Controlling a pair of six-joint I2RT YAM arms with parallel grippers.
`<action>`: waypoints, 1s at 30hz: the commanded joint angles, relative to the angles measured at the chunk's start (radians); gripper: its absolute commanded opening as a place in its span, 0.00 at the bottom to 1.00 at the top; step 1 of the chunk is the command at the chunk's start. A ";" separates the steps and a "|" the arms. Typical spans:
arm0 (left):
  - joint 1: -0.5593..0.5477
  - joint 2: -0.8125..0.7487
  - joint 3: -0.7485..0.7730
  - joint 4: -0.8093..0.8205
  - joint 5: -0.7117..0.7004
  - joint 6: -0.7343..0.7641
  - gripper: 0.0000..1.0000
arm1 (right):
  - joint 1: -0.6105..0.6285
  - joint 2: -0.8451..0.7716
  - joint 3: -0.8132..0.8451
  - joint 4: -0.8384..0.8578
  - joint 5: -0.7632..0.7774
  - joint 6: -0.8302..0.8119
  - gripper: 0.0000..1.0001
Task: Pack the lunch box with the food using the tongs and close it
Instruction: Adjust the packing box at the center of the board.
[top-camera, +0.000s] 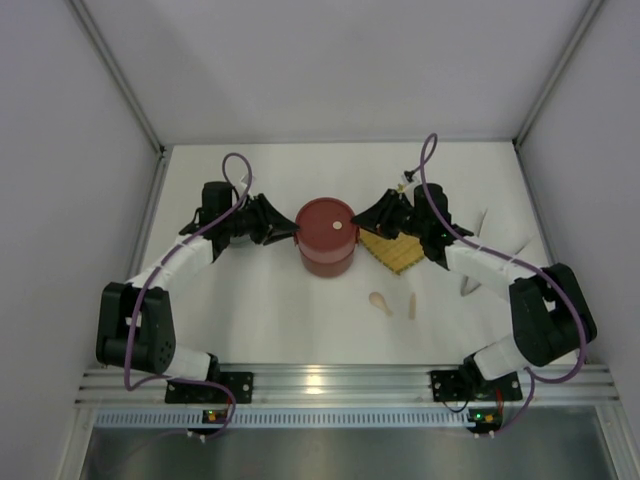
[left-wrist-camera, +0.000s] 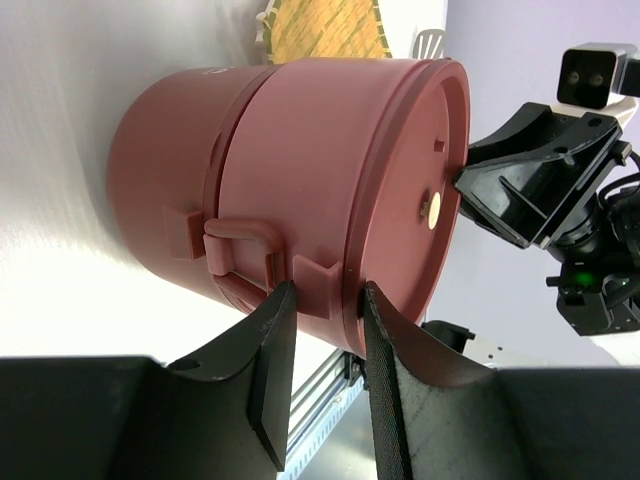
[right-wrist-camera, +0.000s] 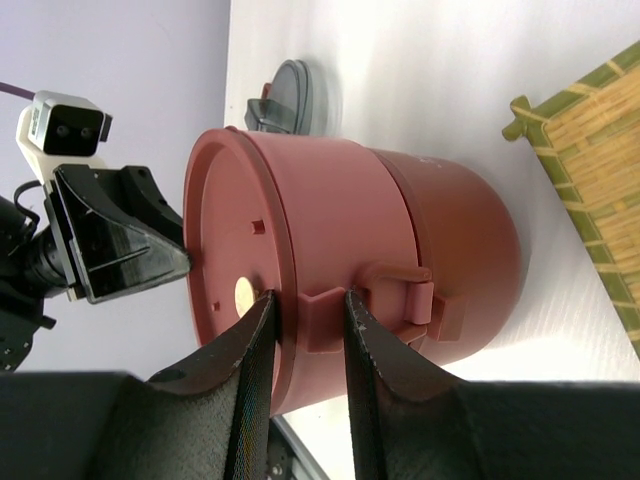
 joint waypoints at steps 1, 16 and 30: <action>-0.025 0.015 0.039 0.033 0.019 -0.012 0.26 | 0.083 -0.039 -0.019 0.038 -0.112 0.015 0.26; -0.025 0.020 0.043 -0.005 -0.008 -0.001 0.25 | 0.095 -0.047 -0.050 0.051 -0.105 0.029 0.27; -0.025 0.030 0.038 -0.019 -0.038 -0.001 0.26 | 0.097 -0.054 -0.023 0.030 -0.103 0.026 0.27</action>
